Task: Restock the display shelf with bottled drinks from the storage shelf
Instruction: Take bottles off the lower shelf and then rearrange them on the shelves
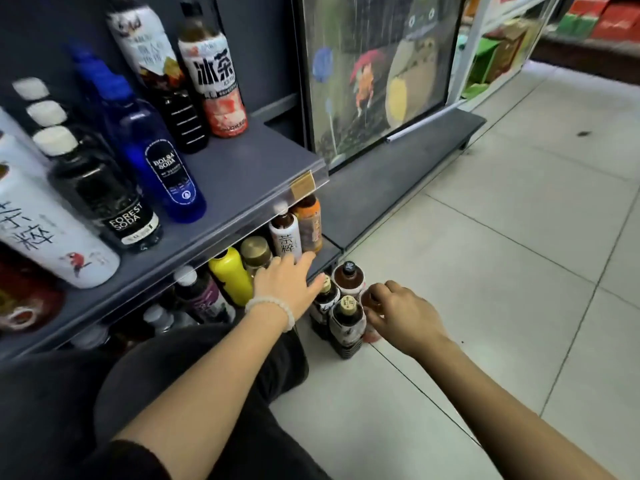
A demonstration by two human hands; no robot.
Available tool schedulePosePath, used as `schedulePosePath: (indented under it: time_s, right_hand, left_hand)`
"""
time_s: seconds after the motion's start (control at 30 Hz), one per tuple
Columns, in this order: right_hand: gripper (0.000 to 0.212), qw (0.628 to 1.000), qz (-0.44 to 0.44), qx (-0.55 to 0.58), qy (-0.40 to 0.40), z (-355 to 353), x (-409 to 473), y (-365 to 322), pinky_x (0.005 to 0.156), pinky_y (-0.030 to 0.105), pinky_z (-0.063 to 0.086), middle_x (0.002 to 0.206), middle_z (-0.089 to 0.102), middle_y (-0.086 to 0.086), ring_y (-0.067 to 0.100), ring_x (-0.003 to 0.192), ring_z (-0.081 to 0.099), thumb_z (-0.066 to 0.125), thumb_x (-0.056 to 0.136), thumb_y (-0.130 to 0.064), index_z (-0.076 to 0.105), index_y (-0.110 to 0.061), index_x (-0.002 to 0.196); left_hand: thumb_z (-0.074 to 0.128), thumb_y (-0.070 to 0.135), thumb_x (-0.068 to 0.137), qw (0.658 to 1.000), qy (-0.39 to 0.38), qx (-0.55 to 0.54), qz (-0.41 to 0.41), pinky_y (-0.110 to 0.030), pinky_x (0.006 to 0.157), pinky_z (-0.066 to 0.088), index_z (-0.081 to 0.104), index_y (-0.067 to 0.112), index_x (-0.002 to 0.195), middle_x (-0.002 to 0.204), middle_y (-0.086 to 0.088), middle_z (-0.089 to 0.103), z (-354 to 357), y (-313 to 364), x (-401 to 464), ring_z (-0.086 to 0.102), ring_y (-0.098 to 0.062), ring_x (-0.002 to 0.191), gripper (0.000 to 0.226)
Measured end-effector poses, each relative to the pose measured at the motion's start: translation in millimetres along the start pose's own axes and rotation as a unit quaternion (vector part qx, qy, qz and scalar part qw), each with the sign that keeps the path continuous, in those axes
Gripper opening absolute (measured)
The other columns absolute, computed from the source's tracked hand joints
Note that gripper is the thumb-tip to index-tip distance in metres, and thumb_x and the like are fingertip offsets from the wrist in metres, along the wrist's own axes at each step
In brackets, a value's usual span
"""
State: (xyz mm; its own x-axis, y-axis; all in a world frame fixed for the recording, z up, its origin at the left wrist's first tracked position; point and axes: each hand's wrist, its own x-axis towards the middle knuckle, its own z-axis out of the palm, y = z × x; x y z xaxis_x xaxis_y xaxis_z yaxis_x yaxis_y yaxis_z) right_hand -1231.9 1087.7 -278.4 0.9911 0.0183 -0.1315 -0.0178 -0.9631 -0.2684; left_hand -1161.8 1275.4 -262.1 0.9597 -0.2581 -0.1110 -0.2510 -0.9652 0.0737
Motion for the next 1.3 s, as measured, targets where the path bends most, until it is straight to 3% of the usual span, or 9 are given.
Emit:
schedulePosePath:
  time_s: [0.17,0.33,0.5,0.67,0.87,1.1,1.3]
  right_hand:
    - [0.037,0.999,0.0,0.001,-0.051,39.0,30.5,0.8,0.078,0.036,0.047,0.124,0.052,0.002,0.027,0.109,0.056,0.044,0.091,-0.041,0.045,-0.021,0.123]
    - [0.045,0.997,-0.01,-0.015,-0.079,61.4,52.7,0.5,0.072,0.035,0.045,0.12,0.053,0.002,0.027,0.106,0.058,0.046,0.09,-0.041,0.039,-0.023,0.131]
    - [0.036,0.998,-0.025,-0.012,-0.065,75.1,64.1,-3.5,0.062,0.033,0.039,0.115,0.058,0.002,0.027,0.097,0.061,0.049,0.088,-0.041,0.045,-0.016,0.114]
    - [0.033,0.998,-0.011,0.045,-0.038,78.4,54.5,0.9,0.061,0.029,0.035,0.105,0.063,-0.002,0.026,0.095,0.06,0.053,0.085,-0.044,0.045,-0.018,0.104]
    - [0.032,0.997,0.003,0.071,-0.009,60.7,20.8,8.0,0.062,0.03,0.031,0.096,0.063,-0.001,0.026,0.091,0.059,0.053,0.085,-0.046,0.032,-0.022,0.087]
    - [0.034,0.997,-0.042,0.054,0.042,6.7,-8.8,-13.5,0.064,0.031,0.033,0.097,0.066,0.001,0.027,0.094,0.059,0.054,0.083,-0.047,0.047,-0.019,0.101]
    - [0.029,0.989,-0.054,0.099,0.098,-53.5,-38.0,-29.9,0.062,0.029,0.033,0.087,0.065,-0.002,0.025,0.086,0.058,0.059,0.081,-0.047,0.049,-0.023,0.092]
  left_hand:
    - [0.031,0.053,0.094,0.998,-0.059,0.014,0.007,-0.042,0.09,0.04,0.037,0.03,0.135,0.131,-0.007,0.049,39.5,2.4,33.2,0.045,-0.029,0.12,0.048]
    - [0.035,0.051,0.093,0.995,-0.096,0.011,0.025,-0.041,0.086,0.041,0.043,0.026,0.127,0.12,-0.008,0.052,73.9,2.6,55.0,0.047,-0.03,0.114,0.042]
    - [0.042,0.049,0.092,0.996,-0.078,-0.029,0.043,-0.039,0.08,0.041,0.048,0.02,0.11,0.111,-0.007,0.054,87.9,3.4,66.3,0.052,-0.03,0.107,0.035]
    - [0.048,0.048,0.091,0.989,-0.09,-0.115,0.035,-0.04,0.078,0.044,0.049,0.016,0.108,0.11,-0.01,0.06,90.1,-2.2,62.7,0.058,-0.035,0.101,0.037]
    - [0.05,0.048,0.089,0.987,-0.071,-0.135,0.04,-0.038,0.075,0.045,0.051,0.016,0.104,0.106,-0.01,0.063,76.2,-0.9,38.9,0.058,-0.033,0.097,0.036]
    - [0.057,0.042,0.082,0.976,0.012,-0.205,0.067,-0.04,0.07,0.047,0.046,0.017,0.087,0.087,-0.008,0.06,10.2,11.2,-2.8,0.056,-0.033,0.085,0.028]
    - [0.06,0.037,0.078,0.96,0.082,-0.263,0.057,-0.037,0.066,0.046,0.047,0.019,0.08,0.076,-0.006,0.059,-51.7,15.4,-43.1,0.055,-0.029,0.076,0.023]
